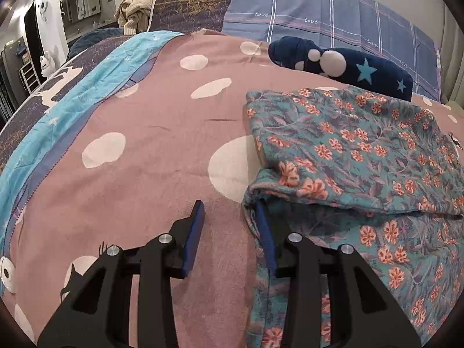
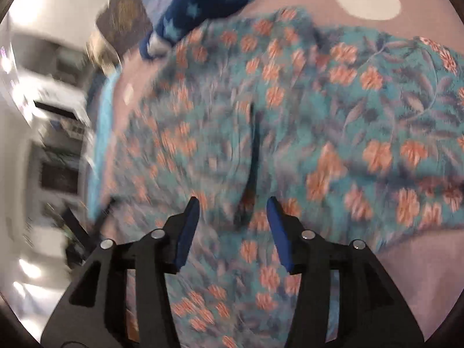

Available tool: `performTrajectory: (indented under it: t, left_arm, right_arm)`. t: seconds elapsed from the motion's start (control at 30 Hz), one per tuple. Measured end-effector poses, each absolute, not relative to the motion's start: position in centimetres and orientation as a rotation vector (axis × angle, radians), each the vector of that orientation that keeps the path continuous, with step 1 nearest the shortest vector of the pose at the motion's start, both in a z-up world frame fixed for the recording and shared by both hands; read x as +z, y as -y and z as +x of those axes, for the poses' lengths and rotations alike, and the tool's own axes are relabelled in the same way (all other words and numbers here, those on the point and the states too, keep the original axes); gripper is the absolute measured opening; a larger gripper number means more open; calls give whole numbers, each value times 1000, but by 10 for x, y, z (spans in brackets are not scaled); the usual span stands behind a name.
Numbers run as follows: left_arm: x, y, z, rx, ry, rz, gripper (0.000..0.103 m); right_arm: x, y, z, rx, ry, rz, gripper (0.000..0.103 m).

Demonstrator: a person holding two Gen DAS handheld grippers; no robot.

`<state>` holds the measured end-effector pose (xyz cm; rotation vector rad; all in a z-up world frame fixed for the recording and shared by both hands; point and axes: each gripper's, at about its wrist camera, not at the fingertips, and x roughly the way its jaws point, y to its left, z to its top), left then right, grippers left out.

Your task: Fold small clothes

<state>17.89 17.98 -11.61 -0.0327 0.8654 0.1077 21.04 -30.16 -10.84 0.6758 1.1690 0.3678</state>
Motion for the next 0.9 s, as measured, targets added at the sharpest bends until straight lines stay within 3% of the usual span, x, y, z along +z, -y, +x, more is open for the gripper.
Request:
performTrajectory:
  t: [0.17,0.2,0.23,0.27,0.4,0.53,0.73,0.8,0.9]
  left_arm:
    - [-119,-177,180,119,-866,-21,42]
    - [-119,-177,180,121,-866,-20,42]
    - [-120,-177,180,122,-865,-21,43]
    - [-120,-178,180,123,-865,-24,44]
    - [-121,-182,180,122,-867,-45,47]
    - [-121,-183,179,125,-864,-55,49]
    - [-117,-188,175,103,-850,-91,48]
    - [-112,-190,169,82,-839,-103,45]
    - [-102,-195,155,32,-823,-135,24]
  right_arm:
    - [-116,295,246,343,-1118,688,53]
    - [-116,285,252,335,-1103,651,42]
    - [-114,279,255,315,-1102,591,14]
    - [-113,276,254,295,-1098,537,3]
    - [-55,253,229,205,-837,295,3]
    - [-71,263,247,58,-956,196,27]
    - [-62,253,217,153,-882,195,27]
    - [-58,228,202,328,-902,195,27]
    - [-77,201,190,395,-1008,119,26]
